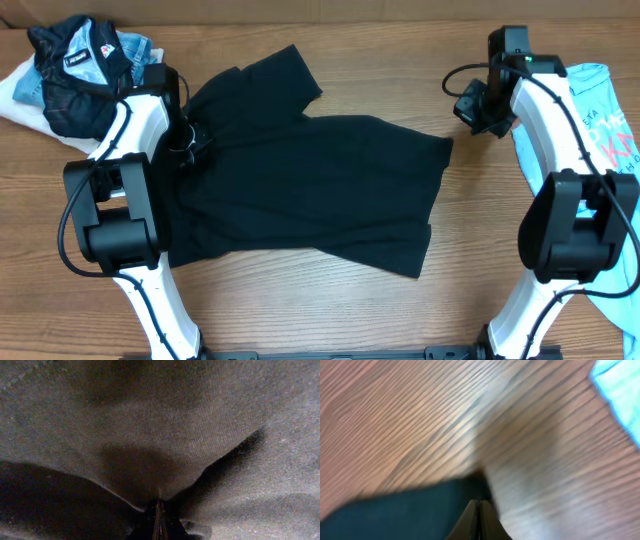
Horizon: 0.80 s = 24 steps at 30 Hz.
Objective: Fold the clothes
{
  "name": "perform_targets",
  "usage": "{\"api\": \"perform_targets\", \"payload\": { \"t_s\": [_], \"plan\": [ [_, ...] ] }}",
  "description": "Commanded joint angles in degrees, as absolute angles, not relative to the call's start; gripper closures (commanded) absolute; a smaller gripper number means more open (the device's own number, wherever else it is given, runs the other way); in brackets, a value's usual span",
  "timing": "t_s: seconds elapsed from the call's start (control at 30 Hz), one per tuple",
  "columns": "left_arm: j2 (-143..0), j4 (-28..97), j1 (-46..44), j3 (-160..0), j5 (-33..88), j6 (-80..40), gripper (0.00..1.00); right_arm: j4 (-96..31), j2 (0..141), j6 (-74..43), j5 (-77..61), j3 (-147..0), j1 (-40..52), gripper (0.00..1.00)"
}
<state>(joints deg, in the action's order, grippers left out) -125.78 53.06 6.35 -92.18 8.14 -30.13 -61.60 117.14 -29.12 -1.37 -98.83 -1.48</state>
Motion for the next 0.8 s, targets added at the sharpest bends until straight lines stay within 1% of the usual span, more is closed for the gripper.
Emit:
{"api": "perform_targets", "payload": {
  "t_s": [0.0,0.27,0.4,0.77],
  "plan": [
    [-130.2,52.0,4.6,-89.1,9.7,-31.3,0.96,-63.7,116.1,-23.6,-9.7,-98.6,1.3,0.96],
    [-130.2,52.2,4.6,-89.1,9.7,-30.4,0.96,-62.5,119.3,-24.1,-9.8,-91.4,6.0,0.96],
    [-130.2,52.5,4.6,-89.1,9.8,-29.8,0.96,-59.5,120.6,-25.8,-9.7,-89.2,6.2,0.96],
    [-130.2,52.6,4.6,-89.1,9.7,-29.6,0.96,-56.1,124.0,-27.0,-8.9,-89.1,6.0,0.96]
  ]
}}
